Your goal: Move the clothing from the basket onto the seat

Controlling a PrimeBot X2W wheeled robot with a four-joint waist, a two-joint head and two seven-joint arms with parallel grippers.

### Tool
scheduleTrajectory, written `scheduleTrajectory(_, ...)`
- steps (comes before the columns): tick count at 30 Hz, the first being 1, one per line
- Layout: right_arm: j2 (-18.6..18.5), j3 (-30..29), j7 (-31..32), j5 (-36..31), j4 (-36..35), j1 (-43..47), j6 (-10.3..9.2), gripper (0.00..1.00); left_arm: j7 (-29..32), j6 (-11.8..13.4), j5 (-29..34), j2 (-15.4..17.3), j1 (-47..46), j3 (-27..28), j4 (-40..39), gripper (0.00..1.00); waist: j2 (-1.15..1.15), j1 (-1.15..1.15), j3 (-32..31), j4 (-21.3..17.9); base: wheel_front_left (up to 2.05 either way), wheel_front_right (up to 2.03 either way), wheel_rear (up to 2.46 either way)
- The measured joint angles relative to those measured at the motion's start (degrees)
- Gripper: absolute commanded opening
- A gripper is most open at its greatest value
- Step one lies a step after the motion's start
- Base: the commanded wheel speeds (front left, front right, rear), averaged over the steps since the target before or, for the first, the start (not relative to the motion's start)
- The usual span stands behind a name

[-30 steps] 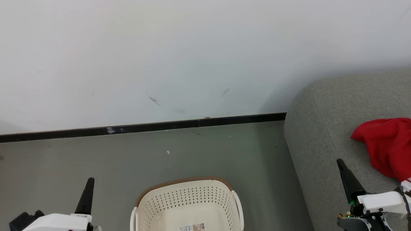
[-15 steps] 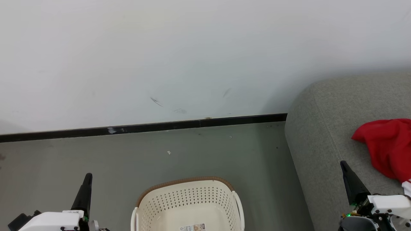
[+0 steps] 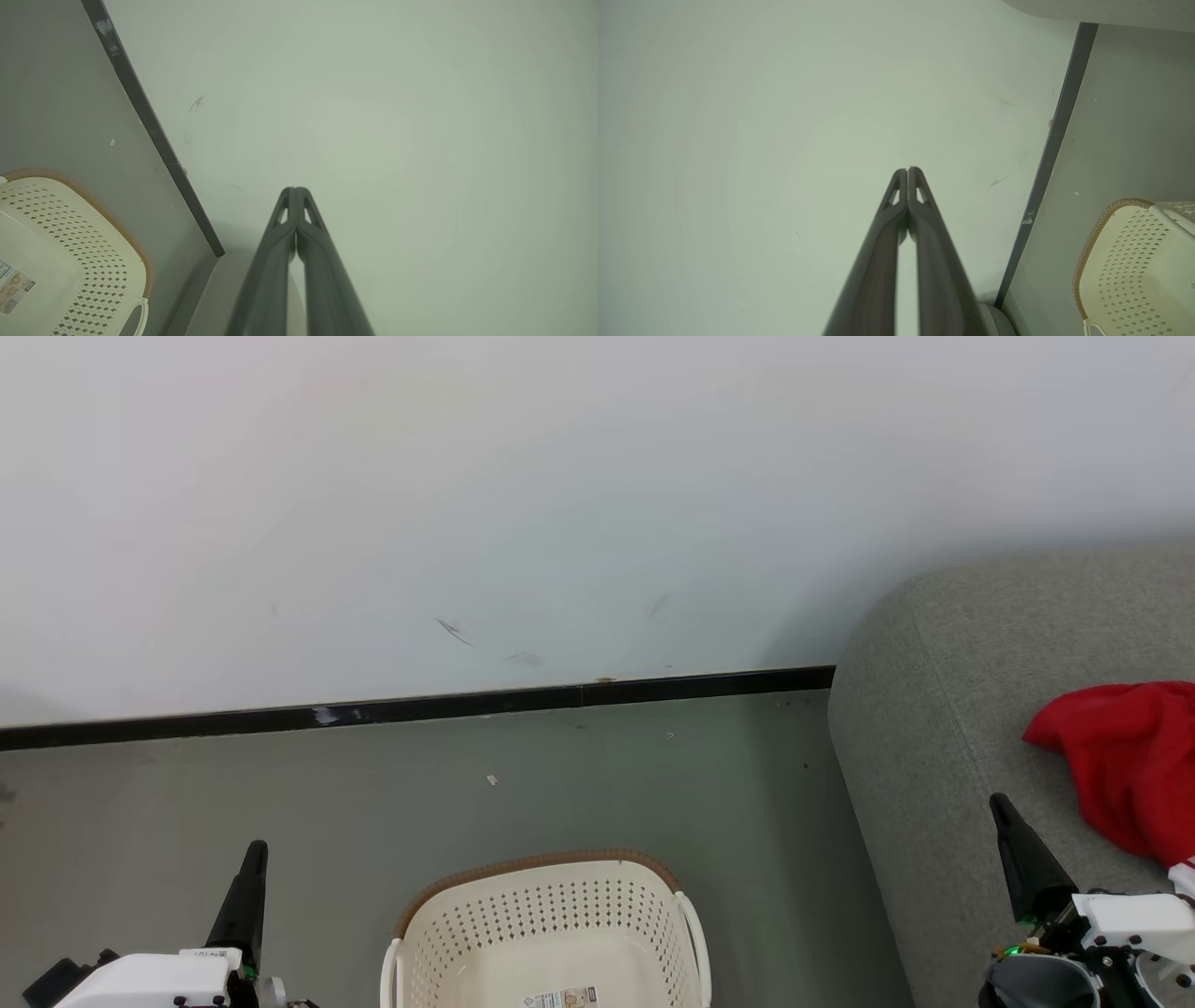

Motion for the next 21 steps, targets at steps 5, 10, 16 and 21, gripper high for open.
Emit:
scheduleTrajectory(5, 0.00, 0.00, 0.00, 0.01, 0.02, 0.00, 0.00, 0.00, 0.00, 0.00, 0.00, 0.00, 0.00, 0.00, 0.02, 0.00, 0.00, 0.00, 0.00, 0.00, 0.00, 0.00, 0.00)
scheduleTrajectory(10, 0.00, 0.00, 0.00, 0.01, 0.04, 0.00, 0.00, 0.00, 0.00, 0.00, 0.00, 0.00, 0.00, 0.00, 0.03, 0.00, 0.00, 0.00, 0.00, -0.01, 0.00, 0.00, 0.00)
scheduleTrajectory(16, 0.00, 0.00, 0.00, 0.01, 0.05, 0.00, 0.00, 0.00, 0.00, -0.01, 0.00, 0.00, 0.00, 0.01, 0.05, 0.00, 0.00, -0.01, 0.00, -0.01, 0.00, 0.00, 0.00)
scheduleTrajectory(21, 0.00, 0.01, 0.00, 0.01, 0.08, 0.00, 0.00, 0.00, 0.00, -0.18, 0.00, 0.00, 0.00, 0.01, 0.10, 0.00, 0.00, -0.01, 0.00, -0.01, 0.00, 0.00, 0.00)
